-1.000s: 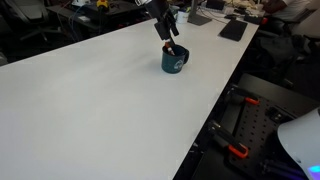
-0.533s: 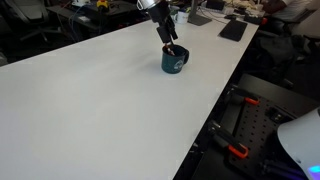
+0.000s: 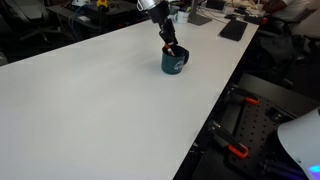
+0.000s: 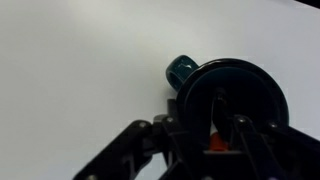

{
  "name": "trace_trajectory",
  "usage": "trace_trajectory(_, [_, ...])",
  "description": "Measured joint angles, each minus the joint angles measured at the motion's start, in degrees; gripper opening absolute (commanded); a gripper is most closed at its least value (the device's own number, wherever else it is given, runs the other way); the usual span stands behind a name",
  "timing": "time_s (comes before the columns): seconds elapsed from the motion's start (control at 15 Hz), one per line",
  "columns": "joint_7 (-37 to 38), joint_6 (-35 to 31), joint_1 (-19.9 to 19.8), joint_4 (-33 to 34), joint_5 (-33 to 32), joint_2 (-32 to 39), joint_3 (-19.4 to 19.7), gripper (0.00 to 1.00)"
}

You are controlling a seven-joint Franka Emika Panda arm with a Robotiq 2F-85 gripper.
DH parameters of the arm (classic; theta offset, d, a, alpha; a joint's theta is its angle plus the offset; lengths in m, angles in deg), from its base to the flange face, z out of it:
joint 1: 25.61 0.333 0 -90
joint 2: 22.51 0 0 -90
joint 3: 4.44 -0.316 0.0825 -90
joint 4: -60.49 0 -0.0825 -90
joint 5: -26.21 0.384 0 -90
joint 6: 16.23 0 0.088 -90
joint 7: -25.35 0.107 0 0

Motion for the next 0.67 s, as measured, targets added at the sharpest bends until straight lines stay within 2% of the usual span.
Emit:
trace_trajectory(0.13, [0.03, 0.00, 0.03, 0.12, 0.00, 0.00, -0.01, 0.45])
trace_trajectory(0.2, [0.08, 0.00, 0.05, 0.12, 0.00, 0.00, -0.02, 0.62])
trace_trajectory(0.53, [0.28, 0.00, 0.59, 0.12, 0.00, -0.13, -0.30, 0.98])
trace_trajectory(0.67, [0.29, 0.00, 1.16, 0.11, 0.00, -0.28, -0.37, 1.00])
